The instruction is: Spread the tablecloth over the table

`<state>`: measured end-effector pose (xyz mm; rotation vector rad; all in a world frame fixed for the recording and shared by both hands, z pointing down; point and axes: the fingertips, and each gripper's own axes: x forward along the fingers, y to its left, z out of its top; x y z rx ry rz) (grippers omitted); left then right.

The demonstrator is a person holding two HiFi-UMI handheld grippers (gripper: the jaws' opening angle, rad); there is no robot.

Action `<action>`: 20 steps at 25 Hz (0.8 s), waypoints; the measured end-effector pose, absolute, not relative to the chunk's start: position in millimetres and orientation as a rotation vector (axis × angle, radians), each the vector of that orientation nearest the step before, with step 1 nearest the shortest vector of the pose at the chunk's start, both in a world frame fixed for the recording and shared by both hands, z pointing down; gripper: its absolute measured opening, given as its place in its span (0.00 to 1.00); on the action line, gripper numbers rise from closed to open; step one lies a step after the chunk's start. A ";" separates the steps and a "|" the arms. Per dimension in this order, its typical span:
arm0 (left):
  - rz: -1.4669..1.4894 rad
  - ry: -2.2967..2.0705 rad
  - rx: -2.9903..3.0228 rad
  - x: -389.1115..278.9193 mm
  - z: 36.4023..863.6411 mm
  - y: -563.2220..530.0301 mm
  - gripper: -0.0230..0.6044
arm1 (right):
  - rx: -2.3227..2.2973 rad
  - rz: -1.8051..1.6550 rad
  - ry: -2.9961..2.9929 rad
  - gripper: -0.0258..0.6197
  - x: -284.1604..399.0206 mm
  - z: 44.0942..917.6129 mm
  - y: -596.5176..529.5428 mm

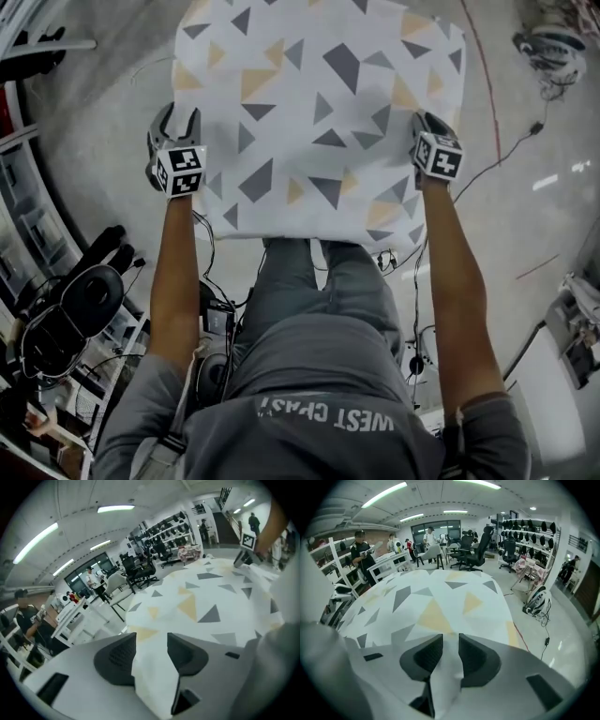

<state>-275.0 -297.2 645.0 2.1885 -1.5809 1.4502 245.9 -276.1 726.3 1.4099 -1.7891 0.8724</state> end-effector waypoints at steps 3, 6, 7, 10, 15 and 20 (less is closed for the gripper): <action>1.307 -1.509 2.210 -233.8 662.6 -278.2 0.35 | 1.431 0.858 -1.783 0.18 243.1 724.4 -281.8; 1.213 -1.456 2.210 -199.2 674.1 -251.9 0.34 | 1.460 0.846 -1.765 0.10 238.2 722.9 -267.5; 1.184 -1.441 2.205 -190.2 676.2 -244.2 0.34 | 1.461 0.854 -1.768 0.10 234.8 722.6 -261.3; 1.110 -1.400 2.200 -167.8 678.6 -225.6 0.33 | 1.444 0.871 -1.784 0.10 222.8 719.9 -246.4; 1.054 -1.357 2.233 -144.8 670.4 -199.1 0.29 | 1.415 0.863 -1.840 0.09 200.3 704.5 -223.9; 0.971 -1.393 2.256 -138.1 643.3 -182.1 0.24 | 1.400 0.830 -1.919 0.08 185.9 673.3 -198.2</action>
